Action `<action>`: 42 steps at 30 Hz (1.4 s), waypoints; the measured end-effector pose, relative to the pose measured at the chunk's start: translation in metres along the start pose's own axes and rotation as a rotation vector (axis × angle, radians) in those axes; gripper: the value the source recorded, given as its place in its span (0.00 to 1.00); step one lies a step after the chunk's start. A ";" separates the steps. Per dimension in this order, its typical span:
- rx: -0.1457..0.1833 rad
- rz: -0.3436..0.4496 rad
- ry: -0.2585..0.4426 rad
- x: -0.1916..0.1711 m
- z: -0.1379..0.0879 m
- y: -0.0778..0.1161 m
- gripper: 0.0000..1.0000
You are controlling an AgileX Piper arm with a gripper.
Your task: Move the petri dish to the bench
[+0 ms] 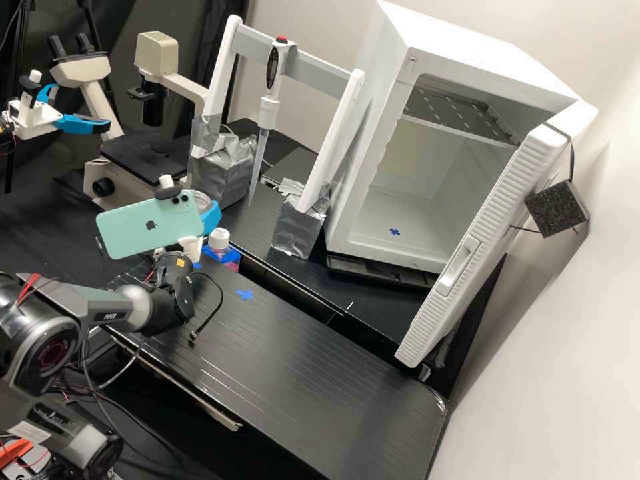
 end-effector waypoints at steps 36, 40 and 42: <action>0.037 -0.007 -0.234 -0.098 0.071 -0.008 0.00; 0.044 -0.010 -0.260 -0.104 0.081 -0.006 0.00; 0.057 -0.013 -0.270 -0.106 0.086 -0.006 0.00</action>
